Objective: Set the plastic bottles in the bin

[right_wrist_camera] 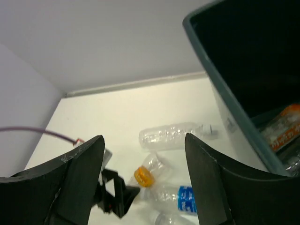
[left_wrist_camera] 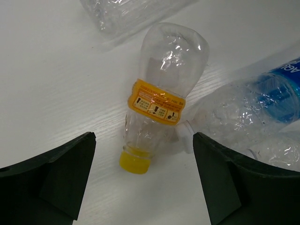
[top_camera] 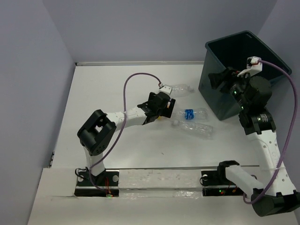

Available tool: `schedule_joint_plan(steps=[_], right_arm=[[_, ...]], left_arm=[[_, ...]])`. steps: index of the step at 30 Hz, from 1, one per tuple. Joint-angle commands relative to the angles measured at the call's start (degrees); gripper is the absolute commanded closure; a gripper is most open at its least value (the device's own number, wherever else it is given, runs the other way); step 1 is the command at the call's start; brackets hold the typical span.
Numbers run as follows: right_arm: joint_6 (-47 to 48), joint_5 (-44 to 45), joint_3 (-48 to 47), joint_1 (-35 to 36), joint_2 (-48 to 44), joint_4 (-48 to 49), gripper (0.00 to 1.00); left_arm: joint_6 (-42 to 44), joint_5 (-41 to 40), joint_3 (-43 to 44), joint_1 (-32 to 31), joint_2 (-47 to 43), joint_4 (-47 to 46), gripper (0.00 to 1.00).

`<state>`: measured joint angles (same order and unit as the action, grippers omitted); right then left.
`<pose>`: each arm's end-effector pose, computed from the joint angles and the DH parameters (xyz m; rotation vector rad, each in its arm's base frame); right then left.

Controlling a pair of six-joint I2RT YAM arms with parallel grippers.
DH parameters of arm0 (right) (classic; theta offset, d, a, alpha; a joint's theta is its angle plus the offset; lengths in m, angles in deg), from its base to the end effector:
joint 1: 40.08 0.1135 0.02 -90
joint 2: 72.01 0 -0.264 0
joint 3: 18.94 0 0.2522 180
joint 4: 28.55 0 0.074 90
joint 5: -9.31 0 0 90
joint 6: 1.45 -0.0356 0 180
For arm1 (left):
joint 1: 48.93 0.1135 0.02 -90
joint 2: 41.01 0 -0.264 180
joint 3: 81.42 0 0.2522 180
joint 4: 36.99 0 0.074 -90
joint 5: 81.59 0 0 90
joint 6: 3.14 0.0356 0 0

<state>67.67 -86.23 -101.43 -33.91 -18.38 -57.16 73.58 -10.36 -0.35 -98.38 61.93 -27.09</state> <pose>0.1923 0.0242 0.4483 0.1263 1.5788 0.4460 0.2718 -0.3001 0.2201 0.4680 2.0554 -0.3123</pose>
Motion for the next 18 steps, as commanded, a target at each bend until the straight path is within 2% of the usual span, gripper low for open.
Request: schedule_joint_plan(steps=[1,10,15,18], right_arm=[[-1.97,-8.34,4.73,3.57,-2.56,4.04,0.27],[-1.79,-8.88,12.65,11.22,-3.44,6.59,0.29],[-2.23,-8.52,14.15,13.86,-3.53,7.47,0.29],[-2.76,-8.26,15.46,15.35,-3.88,8.35,0.28]], left_arm=[[0.89,3.29,3.88,2.25,0.33,-3.61,0.07],[2.82,9.70,7.92,3.66,7.36,-3.35,0.10],[2.91,12.26,7.93,4.36,9.56,-3.96,0.19],[2.56,12.35,7.49,4.98,10.27,-4.31,0.29]])
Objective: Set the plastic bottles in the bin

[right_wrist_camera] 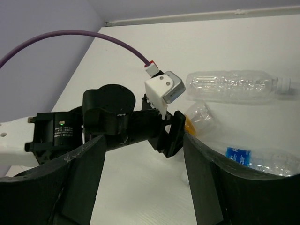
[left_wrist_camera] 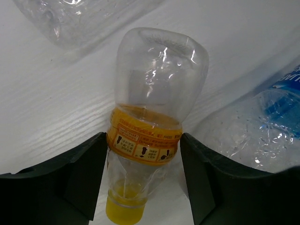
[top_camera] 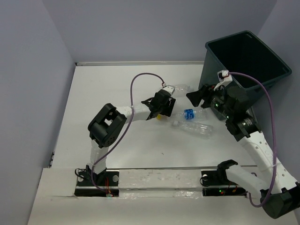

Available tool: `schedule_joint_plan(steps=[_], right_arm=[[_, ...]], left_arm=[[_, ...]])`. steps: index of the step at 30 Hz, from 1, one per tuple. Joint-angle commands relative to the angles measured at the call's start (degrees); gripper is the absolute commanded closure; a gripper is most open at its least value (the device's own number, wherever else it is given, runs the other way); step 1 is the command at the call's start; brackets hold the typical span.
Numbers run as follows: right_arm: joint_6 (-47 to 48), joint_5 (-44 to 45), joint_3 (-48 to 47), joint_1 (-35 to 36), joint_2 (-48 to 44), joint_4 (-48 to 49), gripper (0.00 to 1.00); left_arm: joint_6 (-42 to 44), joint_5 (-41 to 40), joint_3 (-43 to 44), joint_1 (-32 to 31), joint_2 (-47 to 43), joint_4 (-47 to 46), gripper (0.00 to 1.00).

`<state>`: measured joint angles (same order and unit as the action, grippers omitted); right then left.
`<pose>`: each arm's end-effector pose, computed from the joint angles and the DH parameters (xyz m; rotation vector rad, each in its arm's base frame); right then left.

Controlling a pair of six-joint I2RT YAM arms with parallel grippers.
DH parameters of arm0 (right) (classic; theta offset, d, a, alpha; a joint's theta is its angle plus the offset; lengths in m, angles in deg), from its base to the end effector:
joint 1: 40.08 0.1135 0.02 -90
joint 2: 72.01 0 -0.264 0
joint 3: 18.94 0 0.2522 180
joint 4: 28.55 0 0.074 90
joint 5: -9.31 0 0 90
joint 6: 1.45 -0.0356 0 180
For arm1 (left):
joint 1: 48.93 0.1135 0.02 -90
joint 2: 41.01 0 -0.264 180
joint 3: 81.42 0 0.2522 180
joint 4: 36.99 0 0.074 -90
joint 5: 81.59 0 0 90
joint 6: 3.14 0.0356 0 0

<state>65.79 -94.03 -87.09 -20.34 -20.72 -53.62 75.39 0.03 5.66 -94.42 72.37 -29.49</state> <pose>0.1890 0.0766 0.3771 -0.1318 1.7633 0.7439 0.3133 -0.3113 0.1833 0.5566 2.1111 -0.4150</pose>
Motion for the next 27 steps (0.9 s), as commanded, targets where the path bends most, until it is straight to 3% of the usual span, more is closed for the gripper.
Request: schedule_joint_plan(steps=[1,7,16,21,27], right_arm=[[-1.05,-0.54,1.48,2.57,-1.54,5.16,0.28],[-2.90,0.42,5.08,5.82,-0.23,7.26,0.23],[-12.11,1.82,10.53,8.38,4.08,17.98,0.06],[-16.34,0.17,12.91,9.51,8.12,23.87,0.04],[-15.56,-1.15,9.58,14.44,16.72,26.07,0.01]], left_arm=[[0.65,1.88,0.69,1.20,-0.35,-2.26,0.32],[-1.01,-1.28,-6.41,1.11,-5.62,-7.53,0.43],[-6.63,-4.01,-21.09,1.11,-23.19,-16.22,0.46],[-8.58,3.19,-29.62,0.15,-32.69,-22.55,0.46],[-8.40,10.12,-32.89,-2.05,-38.84,-24.93,0.44]])
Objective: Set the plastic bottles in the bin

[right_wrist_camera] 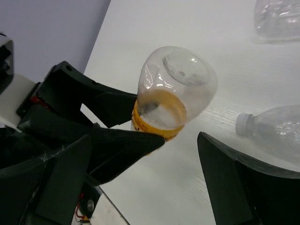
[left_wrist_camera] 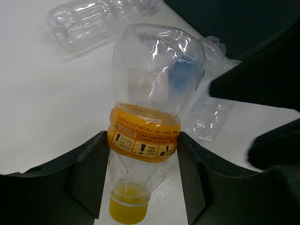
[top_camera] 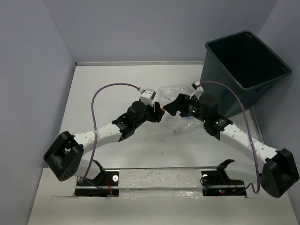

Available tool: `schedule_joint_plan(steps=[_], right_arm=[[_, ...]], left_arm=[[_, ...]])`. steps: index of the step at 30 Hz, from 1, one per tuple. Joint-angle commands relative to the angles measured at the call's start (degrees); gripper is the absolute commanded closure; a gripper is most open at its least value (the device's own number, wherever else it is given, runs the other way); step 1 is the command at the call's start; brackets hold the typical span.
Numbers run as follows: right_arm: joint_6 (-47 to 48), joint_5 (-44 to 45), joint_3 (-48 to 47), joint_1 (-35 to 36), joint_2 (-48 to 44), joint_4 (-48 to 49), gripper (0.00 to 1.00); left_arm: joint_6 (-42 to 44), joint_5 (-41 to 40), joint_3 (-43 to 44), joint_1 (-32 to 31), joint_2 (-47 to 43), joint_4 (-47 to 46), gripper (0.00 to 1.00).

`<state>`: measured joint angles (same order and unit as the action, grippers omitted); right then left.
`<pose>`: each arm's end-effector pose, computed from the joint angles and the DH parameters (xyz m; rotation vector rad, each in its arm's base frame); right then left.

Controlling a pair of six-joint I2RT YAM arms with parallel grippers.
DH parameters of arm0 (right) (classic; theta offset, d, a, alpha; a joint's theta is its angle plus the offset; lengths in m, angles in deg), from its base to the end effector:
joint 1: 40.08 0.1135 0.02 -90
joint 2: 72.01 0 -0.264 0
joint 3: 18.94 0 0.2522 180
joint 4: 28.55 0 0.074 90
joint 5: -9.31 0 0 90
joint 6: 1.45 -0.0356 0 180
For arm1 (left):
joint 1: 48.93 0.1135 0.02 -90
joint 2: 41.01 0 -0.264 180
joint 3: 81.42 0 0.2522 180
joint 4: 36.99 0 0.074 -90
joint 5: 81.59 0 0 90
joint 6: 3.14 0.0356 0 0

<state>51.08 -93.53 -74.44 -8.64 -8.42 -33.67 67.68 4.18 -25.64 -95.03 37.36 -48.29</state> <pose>0.2161 0.1414 0.2896 -0.0699 1.9240 1.0377 0.2148 -0.2194 0.2538 0.3720 1.7924 -0.7525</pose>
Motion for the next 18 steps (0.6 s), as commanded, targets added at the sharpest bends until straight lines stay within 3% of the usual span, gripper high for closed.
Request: schedule_joint_plan(steps=[1,9,12,15,16,18], right_arm=[[-0.85,-2.01,-3.52,3.71,5.30,6.56,0.01],[-2.25,2.64,-4.41,5.21,8.04,9.11,0.01],[-2.78,2.73,-5.02,5.21,8.65,9.90,0.13],[-2.52,3.78,-6.07,5.21,8.39,9.99,0.39],[-1.65,5.70,-6.42,5.21,7.95,9.73,0.49],[0.28,11.13,-9.14,5.21,5.68,6.93,0.56]], left_arm=[[-0.51,6.51,-1.85,-1.70,-4.45,-6.32,0.44],[-0.42,10.29,-4.93,-3.20,-11.12,-7.46,0.44],[-0.86,11.61,-5.81,-3.29,-12.44,-7.55,0.43],[-0.95,11.18,-6.16,-3.29,-12.89,-7.55,0.37],[-0.95,10.56,-6.25,-3.29,-13.06,-7.29,0.27],[-1.12,8.02,-6.34,-3.38,-13.50,-6.32,0.18]])
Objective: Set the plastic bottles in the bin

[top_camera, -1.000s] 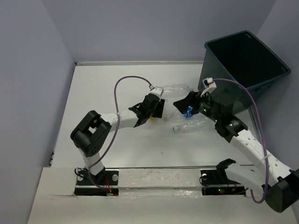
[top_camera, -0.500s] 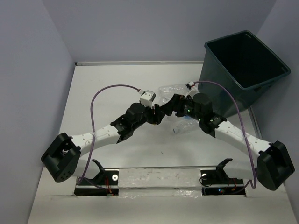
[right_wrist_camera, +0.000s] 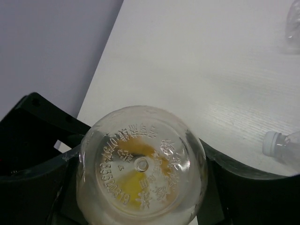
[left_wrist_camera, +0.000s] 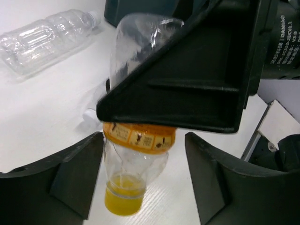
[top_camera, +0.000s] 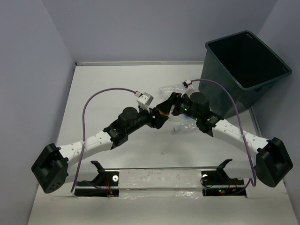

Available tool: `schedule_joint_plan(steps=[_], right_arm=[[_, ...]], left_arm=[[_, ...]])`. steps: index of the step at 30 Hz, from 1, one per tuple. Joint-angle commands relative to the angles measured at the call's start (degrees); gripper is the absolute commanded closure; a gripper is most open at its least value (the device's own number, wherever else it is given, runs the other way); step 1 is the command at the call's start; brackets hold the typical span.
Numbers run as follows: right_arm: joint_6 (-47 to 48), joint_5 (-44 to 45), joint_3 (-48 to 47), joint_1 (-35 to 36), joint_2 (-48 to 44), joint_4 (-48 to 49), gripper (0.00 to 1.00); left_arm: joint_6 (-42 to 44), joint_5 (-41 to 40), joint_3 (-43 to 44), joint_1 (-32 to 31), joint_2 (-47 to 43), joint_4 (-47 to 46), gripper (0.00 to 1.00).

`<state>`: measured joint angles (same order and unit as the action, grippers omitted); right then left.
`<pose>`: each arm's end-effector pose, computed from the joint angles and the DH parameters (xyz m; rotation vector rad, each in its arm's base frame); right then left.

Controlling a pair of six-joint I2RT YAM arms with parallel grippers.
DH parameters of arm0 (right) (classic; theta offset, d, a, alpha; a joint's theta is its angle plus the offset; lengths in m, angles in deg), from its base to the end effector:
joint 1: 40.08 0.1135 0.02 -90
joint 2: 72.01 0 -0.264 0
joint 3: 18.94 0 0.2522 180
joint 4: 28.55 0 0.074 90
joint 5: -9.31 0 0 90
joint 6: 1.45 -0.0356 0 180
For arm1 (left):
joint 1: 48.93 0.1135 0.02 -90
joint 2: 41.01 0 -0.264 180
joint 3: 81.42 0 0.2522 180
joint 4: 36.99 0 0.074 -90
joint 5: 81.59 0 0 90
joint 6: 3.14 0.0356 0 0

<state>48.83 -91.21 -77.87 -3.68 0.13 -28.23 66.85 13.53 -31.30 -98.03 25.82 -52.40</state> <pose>0.2302 0.1778 0.2828 -0.0857 1.9335 1.0883 0.1725 -0.2040 0.2812 0.4947 1.6134 -0.9969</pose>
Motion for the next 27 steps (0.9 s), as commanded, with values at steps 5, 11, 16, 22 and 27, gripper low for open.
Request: schedule_joint_plan(steps=[5,11,16,22,27], right_arm=[[17.03,22.11,-18.53,-1.33,-6.83,-9.50,0.65],[29.95,33.62,-37.87,-16.08,-7.10,-18.39,0.68],[41.20,46.19,-45.70,-26.01,-0.26,-20.50,0.69],[40.00,45.88,-50.72,-32.10,4.43,-26.30,0.00],[30.86,32.17,-48.18,-32.10,-2.78,-29.64,0.00]], left_arm=[[-0.03,-2.84,0.03,-1.17,-1.79,-0.80,0.03],[5.41,-8.28,6.08,-5.47,4.35,0.78,0.03],[12.43,-8.65,13.02,-7.32,14.01,0.60,0.03],[18.77,0.41,19.18,-8.29,24.74,3.05,0.02],[24.22,1.65,24.54,-11.10,30.63,7.63,0.01]])
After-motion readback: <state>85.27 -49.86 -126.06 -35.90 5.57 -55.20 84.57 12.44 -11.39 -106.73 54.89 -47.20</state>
